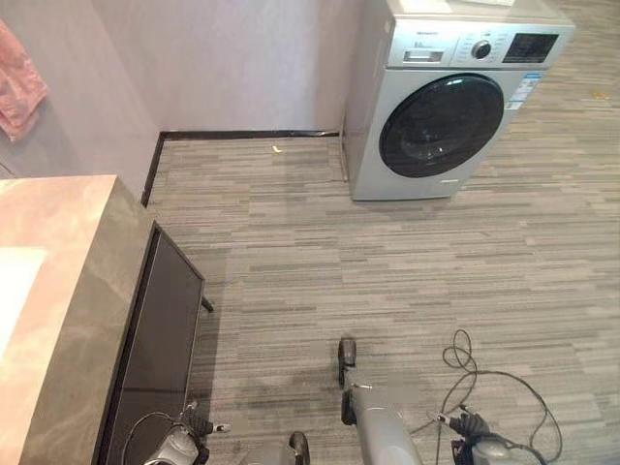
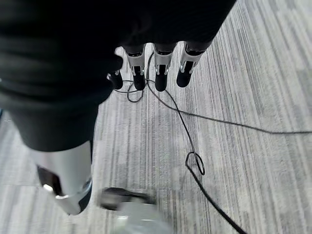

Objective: Put brush and paste in cup on sink, flatten towel.

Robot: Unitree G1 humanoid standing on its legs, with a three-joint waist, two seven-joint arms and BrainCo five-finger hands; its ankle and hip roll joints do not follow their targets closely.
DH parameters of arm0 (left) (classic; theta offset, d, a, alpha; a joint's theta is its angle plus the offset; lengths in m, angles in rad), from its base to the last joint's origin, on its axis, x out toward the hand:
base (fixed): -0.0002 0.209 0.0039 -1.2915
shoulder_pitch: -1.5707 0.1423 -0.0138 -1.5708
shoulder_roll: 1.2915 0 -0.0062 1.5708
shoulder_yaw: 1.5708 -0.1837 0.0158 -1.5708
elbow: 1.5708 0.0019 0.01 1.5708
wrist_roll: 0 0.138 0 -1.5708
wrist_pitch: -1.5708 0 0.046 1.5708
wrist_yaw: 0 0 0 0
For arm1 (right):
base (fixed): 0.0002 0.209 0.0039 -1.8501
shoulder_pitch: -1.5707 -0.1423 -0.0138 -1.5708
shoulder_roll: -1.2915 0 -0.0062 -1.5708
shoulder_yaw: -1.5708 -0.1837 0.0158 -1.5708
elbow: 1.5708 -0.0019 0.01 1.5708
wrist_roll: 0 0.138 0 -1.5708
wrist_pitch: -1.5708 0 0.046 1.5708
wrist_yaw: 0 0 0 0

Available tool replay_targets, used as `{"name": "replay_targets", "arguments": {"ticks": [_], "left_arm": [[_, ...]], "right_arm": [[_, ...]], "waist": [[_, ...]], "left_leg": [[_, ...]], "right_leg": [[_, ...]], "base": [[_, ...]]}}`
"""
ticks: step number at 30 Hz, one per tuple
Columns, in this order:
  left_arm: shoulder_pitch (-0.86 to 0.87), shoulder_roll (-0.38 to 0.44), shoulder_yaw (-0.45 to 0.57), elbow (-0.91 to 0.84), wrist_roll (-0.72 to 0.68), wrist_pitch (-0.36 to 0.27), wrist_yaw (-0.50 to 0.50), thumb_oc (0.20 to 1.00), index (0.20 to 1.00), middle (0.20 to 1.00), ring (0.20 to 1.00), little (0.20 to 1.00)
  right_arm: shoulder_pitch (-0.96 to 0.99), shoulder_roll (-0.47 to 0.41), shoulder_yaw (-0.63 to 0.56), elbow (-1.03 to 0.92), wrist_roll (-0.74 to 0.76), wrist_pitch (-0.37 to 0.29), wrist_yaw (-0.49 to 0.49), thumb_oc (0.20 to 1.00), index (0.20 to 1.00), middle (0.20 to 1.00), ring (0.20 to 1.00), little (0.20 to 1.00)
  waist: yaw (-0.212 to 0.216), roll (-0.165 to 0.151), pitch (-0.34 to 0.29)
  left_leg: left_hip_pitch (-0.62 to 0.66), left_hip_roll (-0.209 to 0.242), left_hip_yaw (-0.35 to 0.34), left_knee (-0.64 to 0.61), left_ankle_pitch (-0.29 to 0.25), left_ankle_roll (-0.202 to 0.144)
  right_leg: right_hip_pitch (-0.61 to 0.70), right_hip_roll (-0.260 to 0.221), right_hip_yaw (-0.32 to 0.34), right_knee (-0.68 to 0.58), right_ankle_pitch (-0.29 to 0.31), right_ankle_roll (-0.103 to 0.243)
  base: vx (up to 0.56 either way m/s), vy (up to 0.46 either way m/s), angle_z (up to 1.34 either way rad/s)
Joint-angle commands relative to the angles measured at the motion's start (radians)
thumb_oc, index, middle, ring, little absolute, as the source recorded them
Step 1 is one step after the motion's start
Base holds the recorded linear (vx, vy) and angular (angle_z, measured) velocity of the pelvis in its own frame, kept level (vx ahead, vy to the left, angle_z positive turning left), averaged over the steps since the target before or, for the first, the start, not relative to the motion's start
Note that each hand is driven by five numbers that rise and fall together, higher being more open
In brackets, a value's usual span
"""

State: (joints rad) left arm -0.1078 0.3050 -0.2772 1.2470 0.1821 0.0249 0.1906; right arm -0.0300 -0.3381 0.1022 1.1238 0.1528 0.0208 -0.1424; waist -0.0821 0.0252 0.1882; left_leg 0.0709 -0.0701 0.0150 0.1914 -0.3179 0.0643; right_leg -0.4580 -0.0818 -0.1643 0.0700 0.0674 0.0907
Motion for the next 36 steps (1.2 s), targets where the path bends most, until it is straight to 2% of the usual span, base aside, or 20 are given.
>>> {"name": "replay_targets", "arguments": {"ticks": [1,2,3,4,6,8,10,11,12,14,15,16,19,20,21,22,25,27,31,36], "left_arm": [[-0.017,0.037,0.004,-0.001,0.052,-0.015,0.017,1.000,1.000,1.000,1.000,1.000],[-0.018,0.035,0.000,0.005,0.053,-0.013,0.020,1.000,1.000,1.000,1.000,1.000],[-0.018,0.035,0.000,0.005,0.053,-0.013,0.020,1.000,1.000,1.000,1.000,1.000],[-0.019,0.034,-0.009,-0.005,0.051,-0.012,0.020,1.000,1.000,1.000,1.000,1.000],[-0.034,0.039,-0.027,-0.022,0.051,-0.007,0.022,1.000,1.000,1.000,1.000,1.000],[-0.065,0.046,-0.035,-0.048,0.039,-0.002,0.040,1.000,1.000,1.000,1.000,1.000],[-0.075,0.054,-0.028,-0.062,0.023,0.004,0.050,1.000,1.000,1.000,1.000,1.000],[-0.081,0.054,-0.024,-0.071,0.015,0.003,0.053,1.000,1.000,1.000,1.000,1.000],[-0.081,0.054,-0.024,-0.071,0.015,0.003,0.053,1.000,1.000,1.000,1.000,1.000],[-0.081,0.054,-0.025,-0.076,0.027,0.002,0.057,1.000,1.000,1.000,1.000,1.000],[-0.081,0.055,-0.025,-0.076,0.027,0.002,0.057,1.000,1.000,1.000,1.000,1.000],[-0.075,0.055,-0.021,-0.072,0.033,0.000,0.059,1.000,1.000,1.000,1.000,1.000],[-0.060,0.053,-0.012,-0.061,0.037,0.000,0.057,1.000,1.000,1.000,1.000,1.000],[-0.060,0.053,-0.012,-0.061,0.037,0.000,0.057,1.000,1.000,1.000,1.000,1.000],[-0.045,0.053,-0.006,-0.048,0.047,0.004,0.049,1.000,1.000,1.000,1.000,1.000],[-0.039,0.053,-0.004,-0.047,0.050,0.005,0.046,1.000,1.000,1.000,1.000,1.000],[-0.029,0.051,0.007,-0.035,0.054,0.008,0.042,1.000,1.000,1.000,1.000,1.000],[-0.017,0.053,0.022,-0.024,0.047,0.009,0.047,1.000,1.000,1.000,1.000,1.000],[-0.016,0.054,0.026,-0.020,0.045,0.011,0.049,1.000,1.000,1.000,1.000,1.000],[0.005,0.062,0.019,-0.055,0.043,0.003,0.039,1.000,1.000,1.000,1.000,1.000]], "right_arm": [[-0.041,-0.044,0.013,0.010,-0.040,-0.018,-0.016,1.000,1.000,1.000,1.000,1.000],[-0.037,-0.050,0.017,0.018,-0.047,-0.018,-0.014,1.000,1.000,1.000,1.000,1.000],[-0.037,-0.050,0.017,0.018,-0.047,-0.018,-0.014,1.000,1.000,1.000,1.000,1.000],[-0.028,-0.057,0.020,0.027,-0.051,-0.019,-0.019,1.000,1.000,1.000,1.000,1.000],[-0.028,-0.063,0.027,0.014,-0.042,-0.022,-0.034,1.000,1.000,1.000,1.000,1.000],[-0.039,-0.076,0.037,0.003,-0.033,-0.024,-0.047,1.000,1.000,1.000,1.000,1.000],[-0.042,-0.092,0.046,0.000,-0.046,-0.013,-0.053,1.000,1.000,1.000,1.000,1.000],[-0.052,-0.103,0.056,0.001,-0.062,-0.008,-0.050,1.000,1.000,1.000,1.000,1.000],[-0.052,-0.103,0.056,0.001,-0.062,-0.008,-0.050,1.000,1.000,1.000,1.000,1.000],[-0.030,-0.107,0.042,-0.035,-0.062,-0.012,-0.047,1.000,1.000,1.000,1.000,1.000],[-0.030,-0.107,0.042,-0.036,-0.062,-0.012,-0.047,1.000,1.000,1.000,1.000,1.000],[-0.024,-0.106,0.046,-0.046,-0.072,-0.016,-0.046,1.000,1.000,1.000,1.000,1.000],[-0.021,-0.106,0.055,-0.058,-0.094,-0.016,-0.040,1.000,1.000,1.000,1.000,1.000],[-0.021,-0.106,0.055,-0.059,-0.094,-0.016,-0.040,1.000,1.000,1.000,1.000,1.000],[-0.017,-0.102,0.074,-0.092,-0.130,-0.018,-0.035,1.000,1.000,1.000,1.000,1.000],[-0.017,-0.102,0.078,-0.114,-0.139,-0.019,-0.032,1.000,1.000,1.000,1.000,1.000],[-0.019,-0.098,0.087,-0.135,-0.156,-0.016,-0.024,1.000,1.000,1.000,1.000,1.000],[-0.017,-0.081,0.088,-0.145,-0.166,-0.018,-0.022,1.000,1.000,1.000,1.000,1.000],[-0.021,-0.064,0.080,-0.122,-0.176,-0.012,-0.016,1.000,1.000,1.000,1.000,1.000],[-0.028,-0.030,0.097,-0.123,-0.191,-0.009,0.008,1.000,1.000,1.000,1.000,1.000]], "waist": [[-0.028,0.001,-0.022],[-0.033,0.009,-0.033],[-0.033,0.009,-0.034],[-0.025,0.012,-0.039],[-0.014,-0.020,-0.021],[0.017,-0.048,0.020],[0.035,-0.073,0.032],[0.050,-0.065,0.029],[0.049,-0.069,0.028],[0.052,-0.076,0.014],[0.053,-0.078,0.012],[0.078,-0.080,0.011],[0.096,-0.079,0.004],[0.096,-0.081,0.003],[0.118,-0.062,0.000],[0.122,-0.061,-0.002],[0.130,-0.068,-0.004],[0.126,-0.082,-0.023],[0.134,-0.098,-0.044],[0.149,-0.115,-0.072]], "left_leg": [[0.128,0.061,-0.044,-0.042,0.180,-0.101],[0.124,0.083,-0.056,-0.004,0.233,-0.120],[0.123,0.082,-0.057,-0.004,0.233,-0.120],[0.064,0.120,-0.068,0.169,0.376,-0.148],[-0.070,0.131,-0.069,0.387,0.466,-0.147],[-0.185,0.156,-0.038,0.562,0.471,-0.132],[-0.246,0.164,-0.009,0.627,0.460,-0.132],[-0.263,0.109,-0.010,0.572,0.416,-0.126],[-0.263,0.105,-0.009,0.567,0.421,-0.125],[-0.325,0.153,0.115,0.451,0.397,-0.131],[-0.326,0.151,0.116,0.447,0.401,-0.130],[-0.373,0.102,0.114,0.341,0.359,-0.117],[-0.389,0.097,0.129,0.163,0.339,-0.107],[-0.387,0.095,0.130,0.155,0.344,-0.107],[-0.413,0.140,0.170,-0.003,0.447,-0.132],[-0.412,0.151,0.183,-0.033,0.474,-0.140],[-0.412,0.165,0.190,-0.020,0.477,-0.139],[-0.390,0.145,0.208,-0.018,0.440,-0.115],[-0.377,0.125,0.244,-0.002,0.387,-0.086],[-0.320,0.037,0.250,-0.028,0.306,-0.033]], "right_leg": [[0.069,0.014,0.059,0.054,0.075,0.061],[0.092,0.044,0.051,0.064,0.057,0.045],[0.091,0.043,0.051,0.064,0.057,0.045],[0.150,0.075,0.032,0.069,0.020,0.010],[0.203,0.068,0.030,0.056,-0.012,-0.027],[0.253,0.072,0.026,0.052,-0.043,-0.059],[0.280,0.072,0.012,0.052,-0.071,-0.074],[0.304,0.082,0.017,0.036,-0.075,-0.067],[0.303,0.078,0.017,0.035,-0.074,-0.066],[0.350,0.072,-0.008,0.011,-0.089,-0.054],[0.347,0.070,-0.008,0.010,-0.087,-0.053],[0.381,0.075,0.001,0.000,-0.103,-0.040],[0.427,0.083,0.008,-0.020,-0.124,-0.022],[0.426,0.082,0.008,-0.021,-0.122,-0.022],[0.494,0.108,0.008,-0.022,-0.163,-0.026],[0.511,0.113,0.010,-0.019,-0.175,-0.027],[0.544,0.107,0.018,-0.010,-0.200,-0.025],[0.563,0.080,0.029,0.019,-0.226,-0.008],[0.574,0.041,0.037,0.040,-0.208,0.021],[0.558,-0.039,0.052,0.140,-0.057,0.086]], "base": [[0.37,-0.312,0.65],[0.23,-0.201,0.80],[0.36,-0.385,0.71],[0.30,-0.386,0.44],[0.27,-0.459,0.33],[0.13,-0.407,0.17],[0.20,-0.284,0.09],[0.17,-0.103,0.04],[0.29,-0.142,0.01],[0.28,-0.160,-0.12],[0.30,-0.046,0.17],[0.32,0.001,0.40],[0.23,0.005,-0.18],[0.53,0.017,-0.42],[0.53,0.022,-0.16],[0.53,0.022,-0.03],[0.36,0.092,-0.13],[0.38,0.188,-0.22],[0.30,0.207,-0.13],[0.30,0.295,0.00]]}}
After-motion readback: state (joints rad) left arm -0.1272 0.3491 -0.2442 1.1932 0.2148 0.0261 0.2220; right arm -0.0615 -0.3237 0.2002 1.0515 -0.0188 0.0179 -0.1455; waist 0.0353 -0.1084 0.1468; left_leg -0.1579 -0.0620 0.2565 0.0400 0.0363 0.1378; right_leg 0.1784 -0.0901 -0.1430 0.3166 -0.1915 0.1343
